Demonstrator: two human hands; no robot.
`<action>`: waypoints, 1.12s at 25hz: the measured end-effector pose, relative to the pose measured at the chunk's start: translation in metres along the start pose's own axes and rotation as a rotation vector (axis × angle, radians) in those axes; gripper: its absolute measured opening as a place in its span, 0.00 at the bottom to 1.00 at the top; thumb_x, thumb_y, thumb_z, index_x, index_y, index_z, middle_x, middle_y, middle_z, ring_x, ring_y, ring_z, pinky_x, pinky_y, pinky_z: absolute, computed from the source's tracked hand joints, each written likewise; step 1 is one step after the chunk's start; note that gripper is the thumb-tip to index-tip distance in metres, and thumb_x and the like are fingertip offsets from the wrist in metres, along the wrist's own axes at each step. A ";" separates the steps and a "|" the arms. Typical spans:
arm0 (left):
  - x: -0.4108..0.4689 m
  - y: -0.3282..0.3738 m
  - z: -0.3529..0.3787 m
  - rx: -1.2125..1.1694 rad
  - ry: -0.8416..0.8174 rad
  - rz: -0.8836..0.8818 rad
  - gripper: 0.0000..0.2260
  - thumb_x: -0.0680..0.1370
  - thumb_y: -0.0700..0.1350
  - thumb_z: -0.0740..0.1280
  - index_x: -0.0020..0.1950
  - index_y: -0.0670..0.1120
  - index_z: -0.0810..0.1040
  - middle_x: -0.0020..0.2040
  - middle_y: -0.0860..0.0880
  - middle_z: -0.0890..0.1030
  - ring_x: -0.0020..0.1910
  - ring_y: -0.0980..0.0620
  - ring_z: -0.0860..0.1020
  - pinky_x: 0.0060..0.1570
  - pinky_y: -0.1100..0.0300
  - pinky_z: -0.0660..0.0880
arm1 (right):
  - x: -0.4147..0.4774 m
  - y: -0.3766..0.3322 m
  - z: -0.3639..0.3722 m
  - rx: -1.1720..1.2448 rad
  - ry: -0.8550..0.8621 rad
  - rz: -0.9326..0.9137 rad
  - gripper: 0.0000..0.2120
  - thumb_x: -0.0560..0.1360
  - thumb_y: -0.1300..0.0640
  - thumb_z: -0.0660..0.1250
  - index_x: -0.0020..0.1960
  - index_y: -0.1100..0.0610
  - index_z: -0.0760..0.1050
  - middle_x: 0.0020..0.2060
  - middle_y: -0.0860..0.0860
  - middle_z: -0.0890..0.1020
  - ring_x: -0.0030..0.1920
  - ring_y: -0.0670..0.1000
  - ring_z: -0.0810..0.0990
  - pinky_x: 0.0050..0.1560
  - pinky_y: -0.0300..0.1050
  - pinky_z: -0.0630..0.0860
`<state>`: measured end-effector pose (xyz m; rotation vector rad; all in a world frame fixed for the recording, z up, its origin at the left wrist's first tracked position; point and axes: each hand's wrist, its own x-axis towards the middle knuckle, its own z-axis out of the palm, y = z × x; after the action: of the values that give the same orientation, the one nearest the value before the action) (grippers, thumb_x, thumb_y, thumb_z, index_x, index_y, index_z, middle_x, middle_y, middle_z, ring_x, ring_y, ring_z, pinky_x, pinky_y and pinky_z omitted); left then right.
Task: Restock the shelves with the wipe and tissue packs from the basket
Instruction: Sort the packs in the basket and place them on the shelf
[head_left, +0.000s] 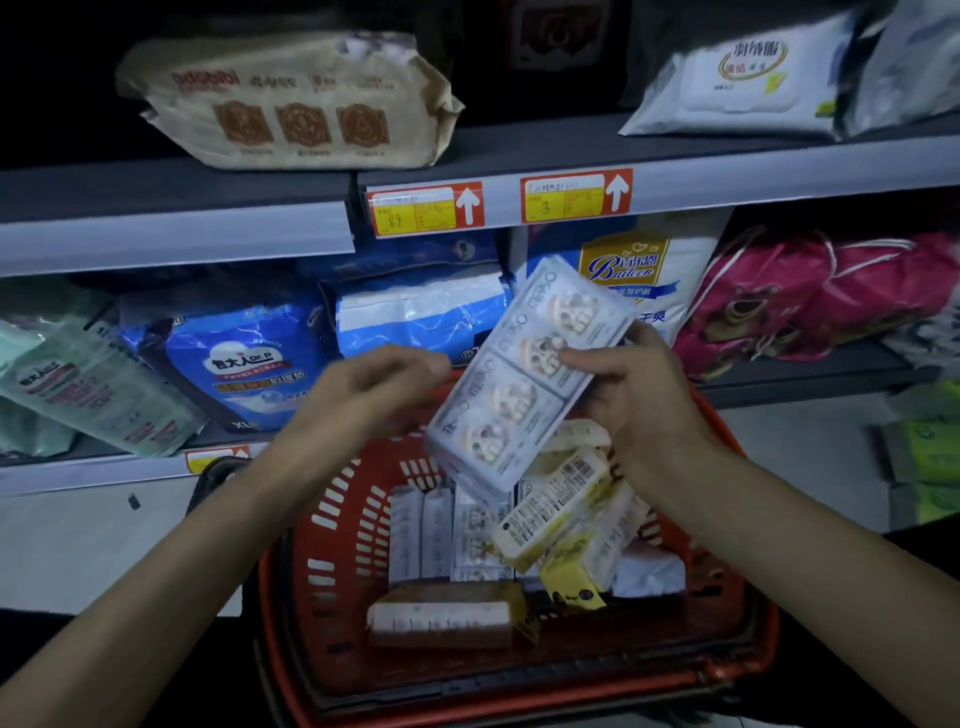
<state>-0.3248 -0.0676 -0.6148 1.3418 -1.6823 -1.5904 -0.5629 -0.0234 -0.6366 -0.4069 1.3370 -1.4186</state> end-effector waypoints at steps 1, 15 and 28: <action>-0.002 0.001 0.004 0.046 -0.112 -0.012 0.19 0.73 0.57 0.75 0.61 0.52 0.84 0.56 0.53 0.87 0.57 0.54 0.85 0.64 0.52 0.79 | -0.003 -0.005 0.001 0.016 -0.009 -0.052 0.25 0.72 0.72 0.70 0.68 0.60 0.74 0.55 0.58 0.87 0.54 0.62 0.87 0.56 0.63 0.84; -0.035 0.085 0.009 -0.071 0.292 0.347 0.12 0.70 0.42 0.80 0.52 0.53 0.89 0.50 0.45 0.82 0.44 0.42 0.82 0.38 0.59 0.80 | -0.067 -0.046 0.017 -0.864 0.050 -0.844 0.35 0.78 0.49 0.73 0.79 0.44 0.60 0.72 0.44 0.69 0.70 0.45 0.73 0.67 0.52 0.78; -0.069 0.257 0.009 -0.132 0.589 0.643 0.13 0.65 0.56 0.78 0.47 0.52 0.86 0.41 0.51 0.87 0.40 0.53 0.87 0.42 0.47 0.85 | -0.108 -0.146 0.126 -0.804 0.130 -1.392 0.51 0.71 0.56 0.79 0.83 0.47 0.51 0.80 0.49 0.62 0.78 0.54 0.67 0.66 0.47 0.75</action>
<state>-0.3887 -0.0409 -0.3577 0.9314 -1.3995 -0.8158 -0.4884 -0.0263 -0.4285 -2.1033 1.7682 -1.8681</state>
